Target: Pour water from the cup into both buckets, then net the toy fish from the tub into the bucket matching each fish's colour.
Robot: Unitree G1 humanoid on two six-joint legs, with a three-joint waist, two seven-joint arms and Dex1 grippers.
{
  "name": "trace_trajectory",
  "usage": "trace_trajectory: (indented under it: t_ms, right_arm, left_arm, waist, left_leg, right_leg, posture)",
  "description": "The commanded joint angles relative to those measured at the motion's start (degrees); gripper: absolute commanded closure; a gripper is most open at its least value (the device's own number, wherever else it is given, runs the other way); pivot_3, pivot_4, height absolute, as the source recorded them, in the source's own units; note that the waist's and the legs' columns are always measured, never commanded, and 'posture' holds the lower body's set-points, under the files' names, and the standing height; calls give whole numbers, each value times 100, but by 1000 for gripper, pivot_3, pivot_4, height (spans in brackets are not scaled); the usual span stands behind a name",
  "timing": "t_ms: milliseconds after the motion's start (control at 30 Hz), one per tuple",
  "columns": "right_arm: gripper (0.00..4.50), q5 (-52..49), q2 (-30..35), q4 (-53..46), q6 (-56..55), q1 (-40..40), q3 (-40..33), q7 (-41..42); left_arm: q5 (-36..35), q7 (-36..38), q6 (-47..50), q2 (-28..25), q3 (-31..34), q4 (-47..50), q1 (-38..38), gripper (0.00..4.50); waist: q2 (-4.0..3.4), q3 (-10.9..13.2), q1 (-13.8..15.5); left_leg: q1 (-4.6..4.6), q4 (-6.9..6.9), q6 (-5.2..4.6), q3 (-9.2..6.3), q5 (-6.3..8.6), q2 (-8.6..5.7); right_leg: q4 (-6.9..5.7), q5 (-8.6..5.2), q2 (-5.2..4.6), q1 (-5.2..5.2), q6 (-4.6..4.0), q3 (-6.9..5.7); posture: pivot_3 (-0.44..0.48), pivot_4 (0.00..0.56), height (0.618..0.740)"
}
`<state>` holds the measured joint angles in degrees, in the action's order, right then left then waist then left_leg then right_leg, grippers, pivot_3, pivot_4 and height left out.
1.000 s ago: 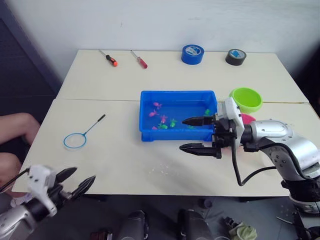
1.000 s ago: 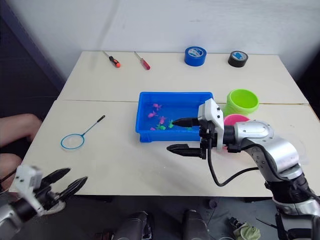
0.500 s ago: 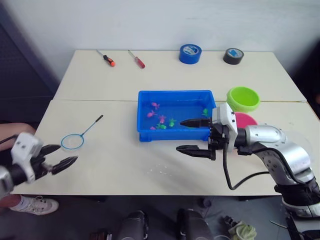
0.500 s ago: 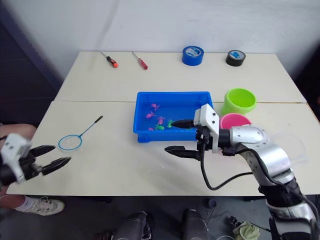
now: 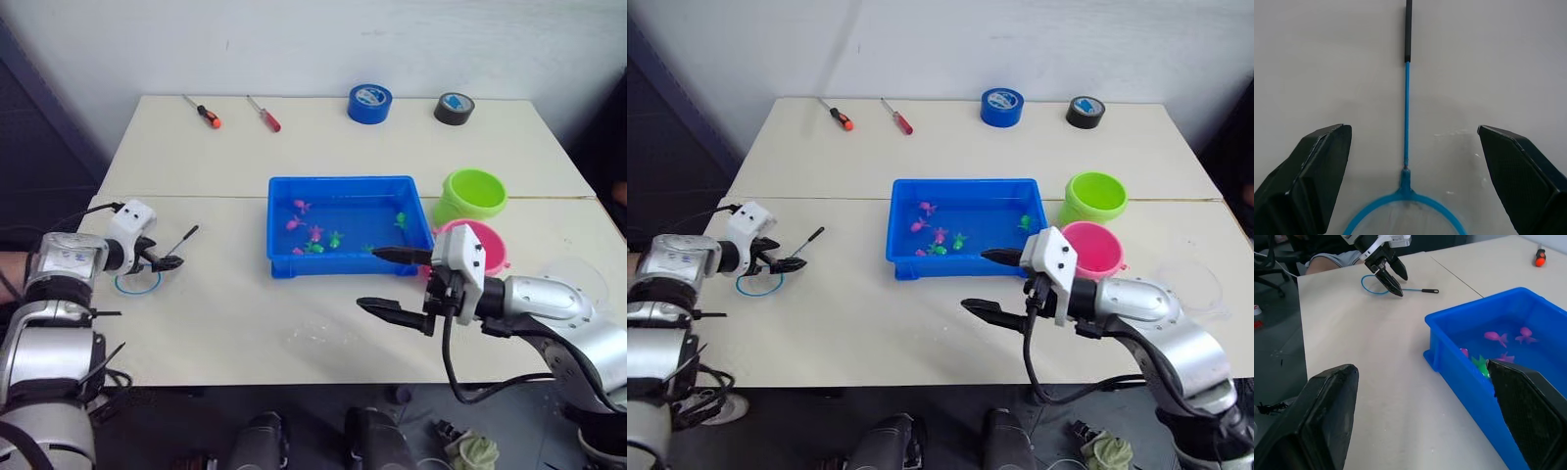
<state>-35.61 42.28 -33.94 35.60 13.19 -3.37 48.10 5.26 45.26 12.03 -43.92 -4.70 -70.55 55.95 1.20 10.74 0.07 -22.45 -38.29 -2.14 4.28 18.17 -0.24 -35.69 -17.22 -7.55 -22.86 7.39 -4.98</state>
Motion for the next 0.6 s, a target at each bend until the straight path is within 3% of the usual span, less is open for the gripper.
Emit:
trace_trajectory:
  t_ms: [33, 67, 167, 433, 600]
  right_arm:
    - [98, -296, 102, -444, 157, -82, -385, -178]
    - [98, -341, 117, -483, 198, -98, -444, -209]
    - [0, -411, 181, -567, 290, -114, -566, -279]
    - [0, -565, 379, -667, 410, -113, -807, -400]
    - [0, -656, 521, -616, 406, -143, -856, -270]
  left_arm:
    - [194, -456, -210, 135, 56, -440, 302, 0]
    - [241, -535, -213, 199, 51, -509, 335, 0]
    - [404, -567, -120, 323, -26, -624, 347, 753]
    - [354, -658, 76, 242, 188, -686, 272, 4261]
    - [12, 349, -213, 199, 535, -422, 600, 4425]
  waist:
    - [3, -1, 9]
    - [4, -2, 15]
    - [4, -2, 32]
    - [5, -3, 35]
    - [6, -2, 3]
  left_leg:
    - [0, -1, 0, -2, 0, 0]
    - [0, -2, 0, -2, 0, 0]
    - [5, -5, 0, -2, -1, 0]
    - [13, -20, 2, 4, -3, 7]
    - [7, -19, 3, 4, -3, 8]
  right_leg:
    - [0, 0, -1, 1, 0, -2]
    - [0, 0, -2, 1, 0, -2]
    - [-1, 0, -5, 7, 0, -2]
    - [-12, 0, -7, 11, 0, -3]
    - [-14, 0, -8, 6, 0, -12]
  posture:
    - [0, 150, 740]
    - [0, 150, 740]
    - [0, 150, 740]
    - [0, 150, 740]
    - [0, 150, 740]
